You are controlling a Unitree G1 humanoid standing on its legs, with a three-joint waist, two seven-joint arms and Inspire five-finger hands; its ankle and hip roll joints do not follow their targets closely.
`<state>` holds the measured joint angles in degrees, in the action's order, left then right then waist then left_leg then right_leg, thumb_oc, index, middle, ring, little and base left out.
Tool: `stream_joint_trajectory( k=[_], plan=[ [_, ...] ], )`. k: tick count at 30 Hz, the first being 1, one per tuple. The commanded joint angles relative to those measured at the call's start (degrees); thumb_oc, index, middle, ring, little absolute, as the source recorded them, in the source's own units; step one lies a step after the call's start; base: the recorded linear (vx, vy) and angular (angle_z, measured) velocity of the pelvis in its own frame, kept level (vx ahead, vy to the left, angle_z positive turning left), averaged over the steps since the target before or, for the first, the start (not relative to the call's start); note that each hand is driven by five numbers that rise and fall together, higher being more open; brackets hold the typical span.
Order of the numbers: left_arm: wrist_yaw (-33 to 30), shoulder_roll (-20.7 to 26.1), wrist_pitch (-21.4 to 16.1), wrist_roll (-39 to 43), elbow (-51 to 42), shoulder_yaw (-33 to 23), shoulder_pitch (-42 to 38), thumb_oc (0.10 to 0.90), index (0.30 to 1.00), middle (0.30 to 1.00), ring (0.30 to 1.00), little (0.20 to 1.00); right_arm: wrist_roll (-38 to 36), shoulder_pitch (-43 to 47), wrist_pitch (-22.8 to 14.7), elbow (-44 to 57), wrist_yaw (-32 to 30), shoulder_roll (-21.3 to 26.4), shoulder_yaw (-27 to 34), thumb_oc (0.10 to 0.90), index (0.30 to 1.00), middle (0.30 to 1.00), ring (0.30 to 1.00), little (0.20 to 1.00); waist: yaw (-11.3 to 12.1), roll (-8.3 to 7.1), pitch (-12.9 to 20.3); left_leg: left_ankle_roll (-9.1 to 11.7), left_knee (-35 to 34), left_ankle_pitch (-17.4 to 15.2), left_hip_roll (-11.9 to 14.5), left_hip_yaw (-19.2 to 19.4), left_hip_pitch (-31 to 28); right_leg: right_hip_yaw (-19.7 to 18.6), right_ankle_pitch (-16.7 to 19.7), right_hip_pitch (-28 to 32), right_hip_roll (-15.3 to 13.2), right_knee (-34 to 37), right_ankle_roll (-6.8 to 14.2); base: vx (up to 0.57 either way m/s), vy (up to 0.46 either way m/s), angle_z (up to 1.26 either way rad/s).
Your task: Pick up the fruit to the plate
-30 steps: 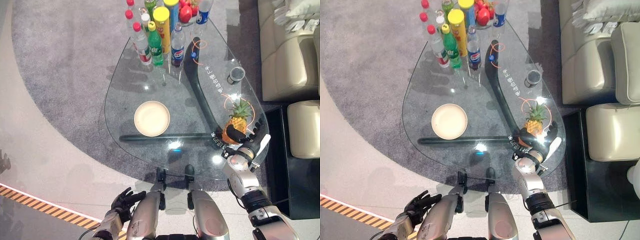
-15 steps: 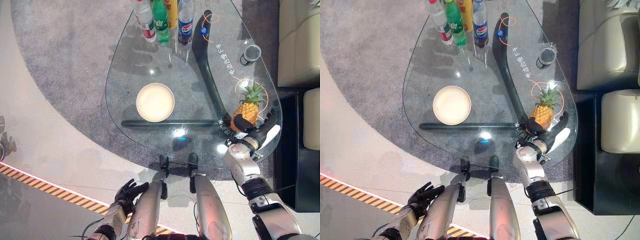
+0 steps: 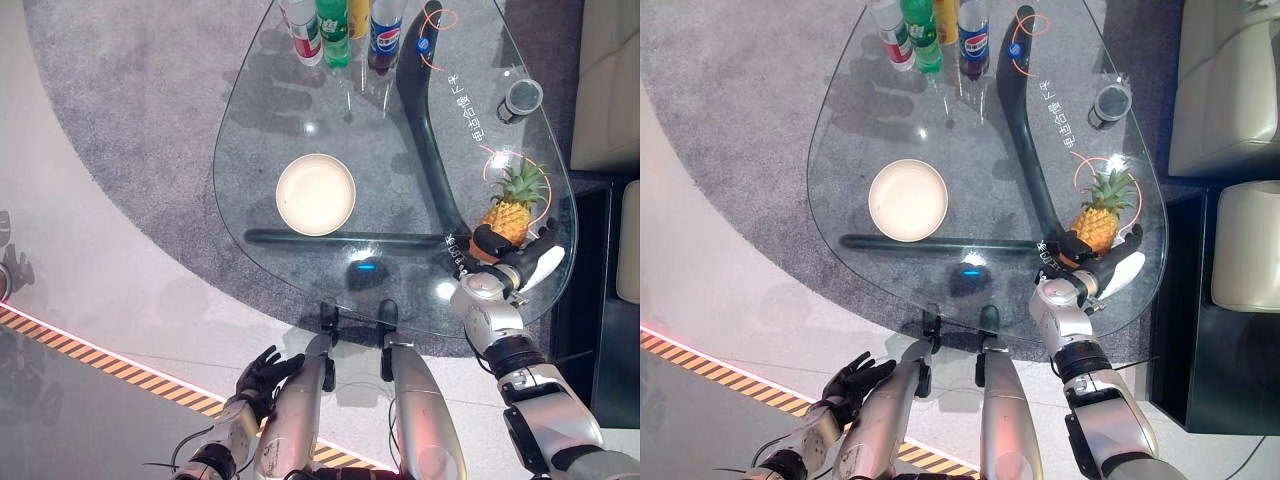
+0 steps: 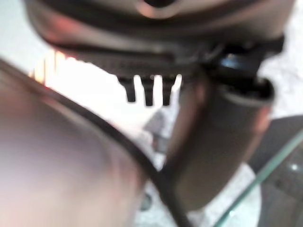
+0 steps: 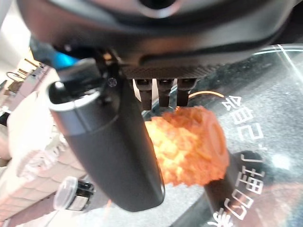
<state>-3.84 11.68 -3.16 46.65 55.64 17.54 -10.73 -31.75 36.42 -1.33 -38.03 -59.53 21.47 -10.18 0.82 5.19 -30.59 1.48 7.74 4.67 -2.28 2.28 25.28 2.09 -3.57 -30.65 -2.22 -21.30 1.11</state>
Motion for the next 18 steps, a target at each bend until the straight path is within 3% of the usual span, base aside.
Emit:
stream_joint_trajectory(
  k=[1, 6, 9, 12, 18],
  plan=[
    [-1.7, 1.3, 0.1, 1.5, -2.5, 1.7, 3.4, 0.8, 0.9, 0.9, 0.9, 0.9, -0.6, 2.7, -3.5, 2.4, 1.8, 6.3, 1.1, 0.8, 0.9, 0.9, 0.9, 0.9, -0.2, -0.48, 0.8, -0.3, 10.8, -6.7, -2.7, -1.3, 4.2, 1.6, 4.0, 2.3, -0.8, 7.1, 0.4, 0.03, -0.012, 0.1],
    [-2.5, 1.8, 0.9, 2.2, -3.4, 2.2, 3.2, 0.8, 0.9, 0.9, 0.9, 0.9, -2.6, 3.5, -4.0, 1.4, 3.6, 6.4, 1.7, 0.8, 0.9, 0.9, 0.9, 0.9, -0.1, -0.5, 0.8, -0.3, 11.3, -6.6, -2.8, -1.5, 5.5, 1.8, 4.0, 0.6, -0.8, 6.1, 0.6, 0.02, -0.017, 0.06],
    [-2.4, 2.1, 0.3, 3.0, -3.7, 2.3, 2.9, 0.8, 0.9, 0.9, 0.9, 0.9, -4.6, 4.0, -0.7, -0.7, 1.5, 6.3, 2.0, 0.8, 0.9, 0.9, 0.9, 0.9, 0.1, -0.55, 0.8, -0.4, 11.4, -6.4, -2.8, -1.7, 6.4, 1.9, 4.0, -0.5, -0.8, 5.5, 0.7, 0.0, 0.0, 0.0],
    [-2.8, 2.1, 0.3, 3.1, -4.3, 2.6, 3.0, 0.8, 0.9, 0.9, 0.9, 0.9, -7.9, 3.8, 0.3, -2.6, 1.3, 5.9, 1.9, 0.8, 0.9, 0.9, 0.9, 0.9, 0.2, -0.5, 0.8, -0.4, 11.5, -6.3, -2.7, -1.7, 7.0, 2.1, 4.2, -1.0, -0.9, 5.6, 0.6, 0.0, 0.0, 0.0],
    [-3.3, 1.8, -0.1, 3.3, -5.5, 3.7, 3.0, 0.8, 0.9, 0.9, 0.9, 0.9, -9.4, 4.3, -0.3, -4.2, 2.6, 5.3, 1.2, 0.8, 0.9, 0.9, 0.9, 0.9, 0.6, -0.06, 0.8, -0.4, 12.0, -6.4, -2.8, -1.8, 8.2, 2.4, 4.2, -2.2, -1.0, 5.0, 0.6, 0.0, 0.0, 0.0]
  ],
)
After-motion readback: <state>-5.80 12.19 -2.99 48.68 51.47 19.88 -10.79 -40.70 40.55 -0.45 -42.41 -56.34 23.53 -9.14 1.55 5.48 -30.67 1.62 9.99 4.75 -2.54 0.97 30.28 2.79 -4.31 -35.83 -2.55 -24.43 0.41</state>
